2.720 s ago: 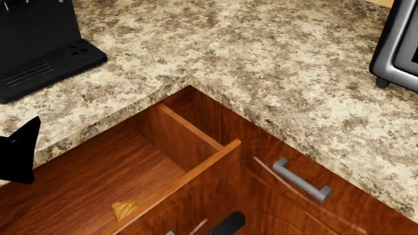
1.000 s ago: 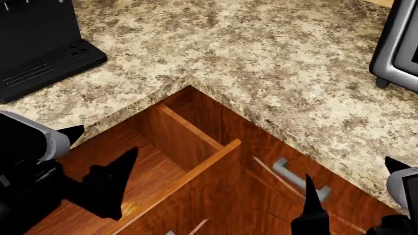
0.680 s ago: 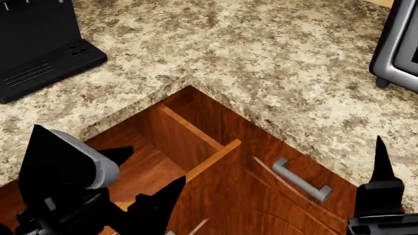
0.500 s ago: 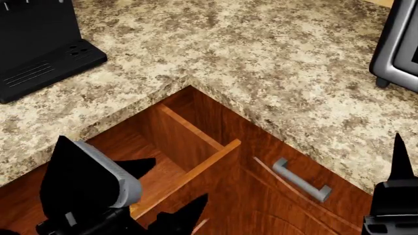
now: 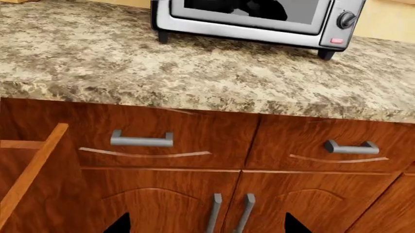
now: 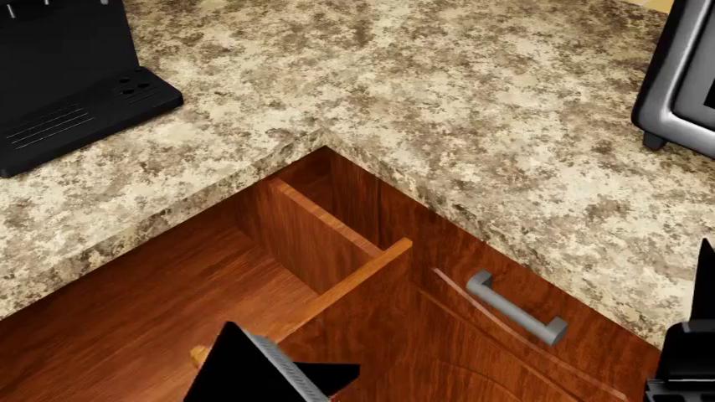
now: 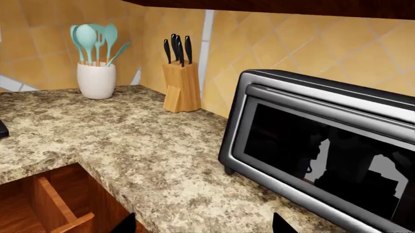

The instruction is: Close the right drawer.

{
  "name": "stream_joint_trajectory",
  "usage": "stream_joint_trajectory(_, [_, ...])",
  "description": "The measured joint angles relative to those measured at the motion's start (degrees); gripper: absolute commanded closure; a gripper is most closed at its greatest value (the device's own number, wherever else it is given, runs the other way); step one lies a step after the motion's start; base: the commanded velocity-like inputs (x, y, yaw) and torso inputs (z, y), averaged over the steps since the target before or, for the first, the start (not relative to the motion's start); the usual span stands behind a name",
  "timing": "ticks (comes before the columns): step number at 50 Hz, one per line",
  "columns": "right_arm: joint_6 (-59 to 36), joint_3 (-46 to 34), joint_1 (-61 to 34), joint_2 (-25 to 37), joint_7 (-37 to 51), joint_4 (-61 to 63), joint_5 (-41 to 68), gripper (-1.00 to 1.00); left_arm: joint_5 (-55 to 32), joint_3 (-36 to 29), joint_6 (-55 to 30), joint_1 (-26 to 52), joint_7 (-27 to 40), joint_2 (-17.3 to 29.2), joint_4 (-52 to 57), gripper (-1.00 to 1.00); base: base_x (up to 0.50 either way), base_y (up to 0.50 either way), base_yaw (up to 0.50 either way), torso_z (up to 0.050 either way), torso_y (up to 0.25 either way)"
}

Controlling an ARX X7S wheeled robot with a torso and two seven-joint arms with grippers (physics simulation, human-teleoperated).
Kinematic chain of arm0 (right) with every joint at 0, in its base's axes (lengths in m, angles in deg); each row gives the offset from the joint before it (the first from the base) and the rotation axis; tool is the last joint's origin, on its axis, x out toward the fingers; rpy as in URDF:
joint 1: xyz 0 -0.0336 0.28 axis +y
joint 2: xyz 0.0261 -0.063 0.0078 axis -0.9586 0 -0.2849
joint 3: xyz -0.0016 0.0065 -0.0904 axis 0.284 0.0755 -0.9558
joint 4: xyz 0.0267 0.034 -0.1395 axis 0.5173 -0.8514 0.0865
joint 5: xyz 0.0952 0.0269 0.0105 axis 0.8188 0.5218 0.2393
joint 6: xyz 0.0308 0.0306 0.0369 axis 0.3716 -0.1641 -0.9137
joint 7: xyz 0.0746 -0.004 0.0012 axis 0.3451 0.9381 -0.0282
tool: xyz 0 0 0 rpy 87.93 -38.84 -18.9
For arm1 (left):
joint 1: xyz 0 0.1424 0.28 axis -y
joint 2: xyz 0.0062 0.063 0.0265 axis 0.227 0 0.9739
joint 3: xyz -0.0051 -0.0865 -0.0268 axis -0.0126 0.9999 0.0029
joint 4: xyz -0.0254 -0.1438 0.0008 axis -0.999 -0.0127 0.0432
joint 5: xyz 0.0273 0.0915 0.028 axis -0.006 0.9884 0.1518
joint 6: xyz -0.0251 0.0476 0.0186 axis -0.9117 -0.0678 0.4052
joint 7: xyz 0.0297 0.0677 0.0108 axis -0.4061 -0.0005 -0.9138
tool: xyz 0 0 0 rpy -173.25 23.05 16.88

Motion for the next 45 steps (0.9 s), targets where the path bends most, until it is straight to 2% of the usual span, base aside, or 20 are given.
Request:
stream_joint_trajectory(24, [-0.5,-2.5,1.0,-3.4,-2.2,0.5,-4.6,-1.0,11.7,-7.9,9.1,-7.6,-7.0,-0.1,-10.6,-1.0,0.0,0.0,0.0,0.0,0.0])
stream_joint_trajectory(45, [-1.0,-2.6,1.9,-5.8,-3.3,1.0,-6.2,-1.0,16.9,-8.4,14.9,-9.8,-9.5,1.6,-18.4,-1.0,0.0,0.0,0.0,0.0,0.0])
